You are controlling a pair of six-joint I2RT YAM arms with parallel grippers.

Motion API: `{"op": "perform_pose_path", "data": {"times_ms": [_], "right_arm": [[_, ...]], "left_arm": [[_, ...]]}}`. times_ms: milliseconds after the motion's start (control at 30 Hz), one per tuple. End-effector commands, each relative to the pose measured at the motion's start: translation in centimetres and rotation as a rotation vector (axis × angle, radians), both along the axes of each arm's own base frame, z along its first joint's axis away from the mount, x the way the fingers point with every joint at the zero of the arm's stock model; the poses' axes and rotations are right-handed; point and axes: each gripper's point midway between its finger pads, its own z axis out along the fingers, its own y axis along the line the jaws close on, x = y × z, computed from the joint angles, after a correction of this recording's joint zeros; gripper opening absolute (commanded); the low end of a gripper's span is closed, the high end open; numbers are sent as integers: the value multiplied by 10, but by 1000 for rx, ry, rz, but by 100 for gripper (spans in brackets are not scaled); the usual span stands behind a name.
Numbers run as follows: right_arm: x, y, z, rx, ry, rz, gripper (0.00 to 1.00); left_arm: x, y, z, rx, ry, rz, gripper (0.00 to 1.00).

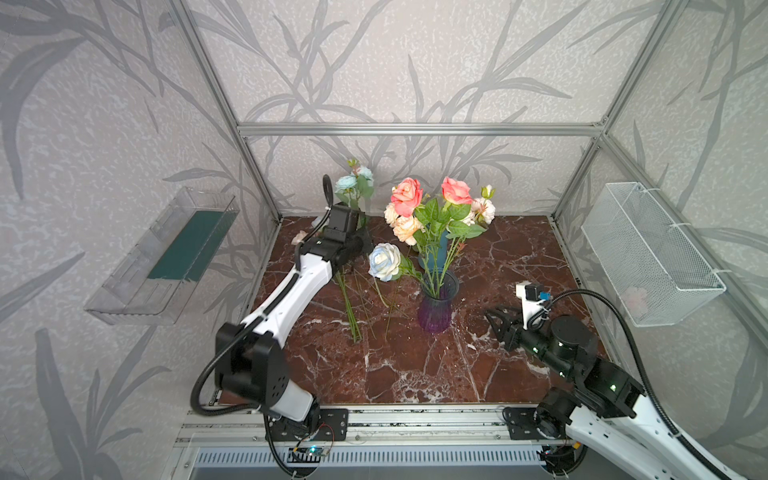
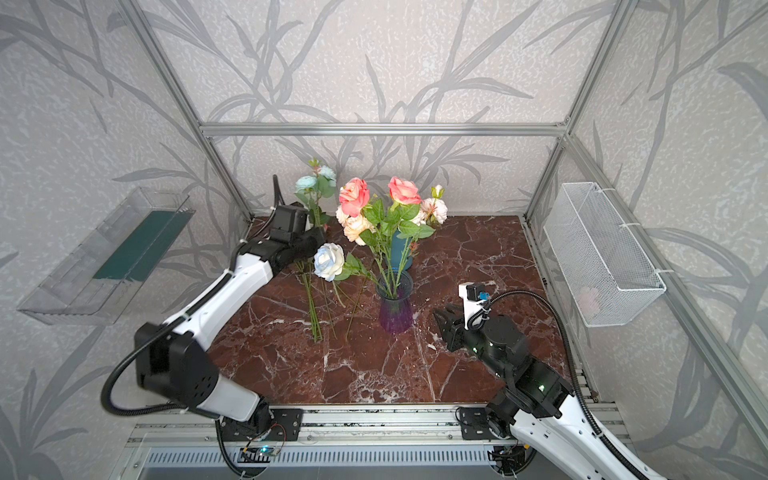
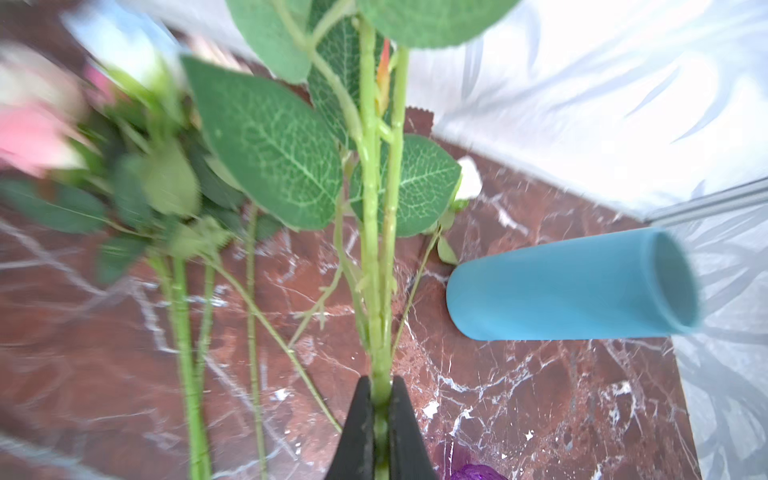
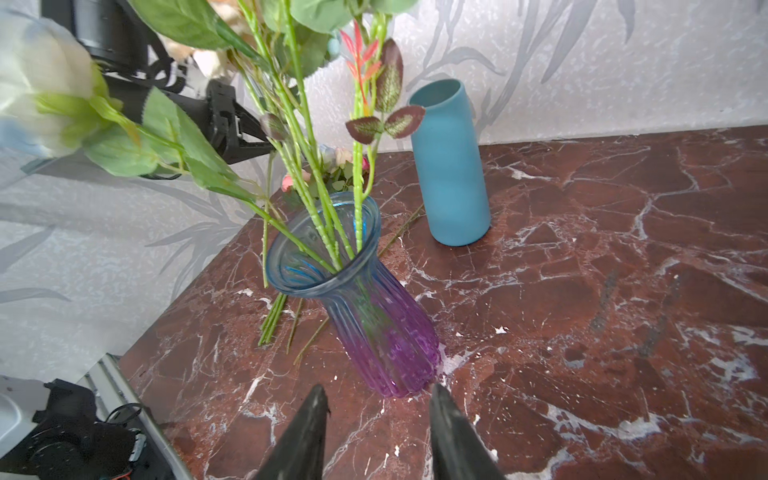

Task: Arrange the flowers into the vase
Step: 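Close left gripper on the stem of a pale blue rose and lift it, then raise the pale blue rose upright with the left gripper, then grasp the pale blue rose stem with right gripper beside the left gripper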

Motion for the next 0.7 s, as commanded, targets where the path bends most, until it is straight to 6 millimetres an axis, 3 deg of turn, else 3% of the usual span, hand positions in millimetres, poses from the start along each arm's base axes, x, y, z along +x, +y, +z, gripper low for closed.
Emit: {"op": "perform_pose_path", "data": {"times_ms": [0,167,333,467,533,667], "right_arm": [[-10,12,41,31,-77,101,41],[-9,33,94,68,-147,194,41],[-13,61,150,81,-226,289,41],[-16,85,180,58,-308,325,41],[-23,105,196,72,-339,380,42],[-33,148,218,118,-361,494,42]], "left_arm": [[-26,22,50,94,-174,8,0],[-75,24,141,89,-518,-92,0],[-135,-7,225,-5,-800,-343,0],[-172,-43,250,-71,-818,-618,0],[-188,-59,249,-113,-810,-739,0],[-211,-68,244,-166,-838,-828,0]]}}
